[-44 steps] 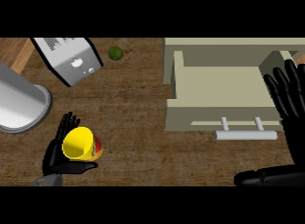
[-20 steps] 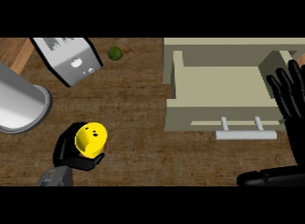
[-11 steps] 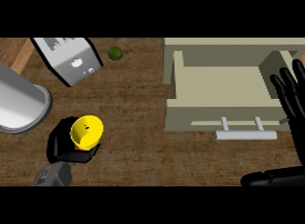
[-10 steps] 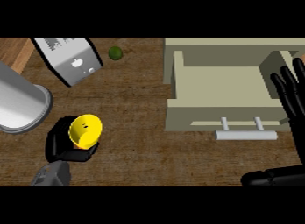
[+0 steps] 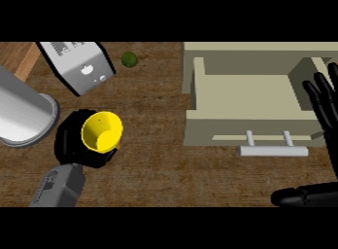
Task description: Pick up the cup, place it into the drawer and close the drawer
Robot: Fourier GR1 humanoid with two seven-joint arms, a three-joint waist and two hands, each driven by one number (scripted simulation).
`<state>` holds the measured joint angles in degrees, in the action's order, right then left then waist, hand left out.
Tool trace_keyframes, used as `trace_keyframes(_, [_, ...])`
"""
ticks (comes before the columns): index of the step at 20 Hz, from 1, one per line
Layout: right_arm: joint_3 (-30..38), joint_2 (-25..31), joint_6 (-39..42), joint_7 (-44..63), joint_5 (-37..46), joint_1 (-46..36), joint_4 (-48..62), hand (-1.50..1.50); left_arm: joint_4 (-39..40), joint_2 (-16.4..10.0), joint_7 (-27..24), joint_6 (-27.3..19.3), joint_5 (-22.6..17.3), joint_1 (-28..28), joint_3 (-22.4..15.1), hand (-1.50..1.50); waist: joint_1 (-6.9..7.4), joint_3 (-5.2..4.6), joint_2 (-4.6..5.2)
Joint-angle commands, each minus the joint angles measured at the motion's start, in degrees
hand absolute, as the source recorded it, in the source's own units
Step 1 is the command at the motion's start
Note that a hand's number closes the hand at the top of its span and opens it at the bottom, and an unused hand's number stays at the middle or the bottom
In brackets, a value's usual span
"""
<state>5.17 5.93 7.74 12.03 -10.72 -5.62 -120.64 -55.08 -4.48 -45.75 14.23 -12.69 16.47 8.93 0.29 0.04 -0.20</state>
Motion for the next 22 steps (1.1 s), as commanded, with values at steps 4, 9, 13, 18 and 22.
trace_keyframes(4, [-0.11, -0.49, 0.79, -2.36, 0.58, 1.58, 1.71, -1.5, -19.88, 4.3, 16.4, -4.85, -3.36, 0.91, -5.71, 1.5, 0.13, 0.02, -0.04])
trace_keyframes(9, [-2.61, -1.92, -0.57, 0.63, 1.41, 4.67, -4.5, -1.5, -30.29, 4.38, 24.91, -9.28, -3.83, 0.14, -8.13, 1.5, -0.29, -0.03, 0.0])
trace_keyframes(13, [1.59, 0.91, 2.53, -2.18, -1.57, 3.34, 0.1, -1.5, -26.41, 4.43, 27.57, -17.76, -1.74, 11.52, -10.81, 1.5, -0.89, -0.01, 0.17])
trace_keyframes(18, [-2.52, -1.29, -2.07, 2.75, 2.49, 0.44, -4.92, -1.5, -22.6, 4.44, 32.56, -20.41, -0.13, 21.9, -9.07, 1.5, -1.27, -0.06, 0.23])
trace_keyframes(22, [-0.23, -0.49, 2.17, -4.46, 0.85, 3.33, 1.49, -1.5, -21.62, 4.44, 35.98, -22.48, 1.29, 24.68, -9.01, 1.5, -0.79, -0.02, 0.23])
